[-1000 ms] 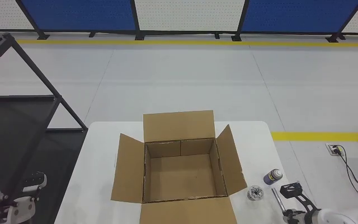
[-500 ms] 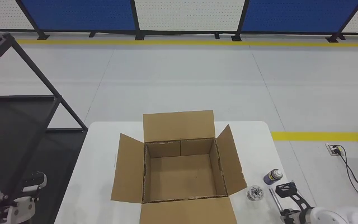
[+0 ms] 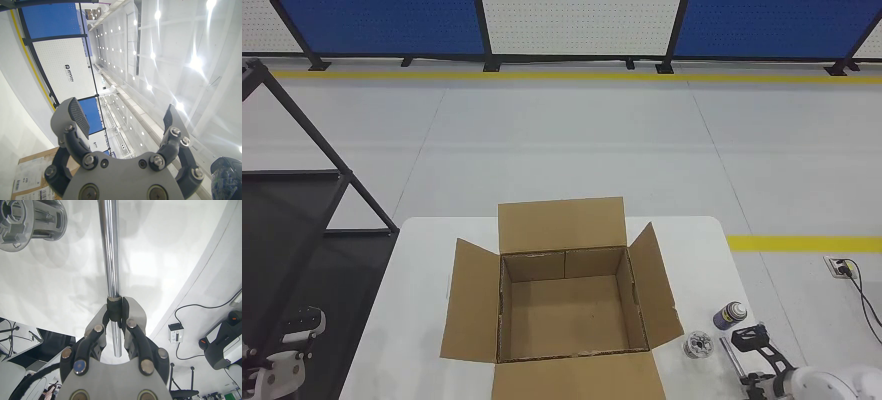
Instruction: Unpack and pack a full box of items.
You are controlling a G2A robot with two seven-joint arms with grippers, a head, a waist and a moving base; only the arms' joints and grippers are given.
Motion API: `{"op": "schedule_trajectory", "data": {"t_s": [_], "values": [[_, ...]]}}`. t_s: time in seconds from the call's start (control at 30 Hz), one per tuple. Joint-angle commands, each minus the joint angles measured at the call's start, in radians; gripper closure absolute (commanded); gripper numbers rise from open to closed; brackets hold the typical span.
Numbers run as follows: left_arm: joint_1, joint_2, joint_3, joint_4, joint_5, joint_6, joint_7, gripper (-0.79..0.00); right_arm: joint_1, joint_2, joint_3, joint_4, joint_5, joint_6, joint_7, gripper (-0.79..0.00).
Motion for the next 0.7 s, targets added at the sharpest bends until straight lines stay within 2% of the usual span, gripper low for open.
{"op": "schedule_trajectory", "data": {"t_s": [0.0, 0.33, 0.43, 0.47, 0.5, 0.53, 0.57, 0.67], "values": [[0.000, 0.000, 0.000, 0.000, 0.000, 0.000, 0.000, -0.785, 0.003, 0.001, -0.003, 0.003, 0.000, 0.001, -0.001, -0.200], [0.000, 0.000, 0.000, 0.000, 0.000, 0.000, 0.000, -0.785, 0.015, 0.009, -0.016, 0.013, 0.006, 0.007, -0.003, -0.209], [0.000, 0.000, 0.000, 0.000, 0.000, 0.000, 0.000, -0.785, 0.014, 0.012, -0.011, 0.006, 0.012, 0.012, -0.014, -0.237], [0.000, 0.000, 0.000, 0.000, 0.000, 0.000, 0.000, -0.785, 0.012, 0.012, -0.007, 0.003, 0.017, 0.014, -0.019, -0.268], [0.000, 0.000, 0.000, 0.000, 0.000, 0.000, 0.000, -0.785, 0.008, 0.013, 0.001, -0.006, 0.024, 0.016, -0.028, -0.339], [0.000, 0.000, 0.000, 0.000, 0.000, 0.000, 0.000, -0.785, 0.002, 0.014, 0.014, -0.018, 0.038, 0.019, -0.040, -0.511], [0.000, 0.000, 0.000, 0.000, 0.000, 0.000, 0.000, -0.785, -0.007, 0.015, 0.030, -0.033, 0.058, 0.017, -0.051, -0.785], [0.000, 0.000, 0.000, 0.000, 0.000, 0.000, 0.000, -0.785, -0.046, 0.019, 0.103, -0.098, 0.134, 0.009, -0.094, -0.785]]}}
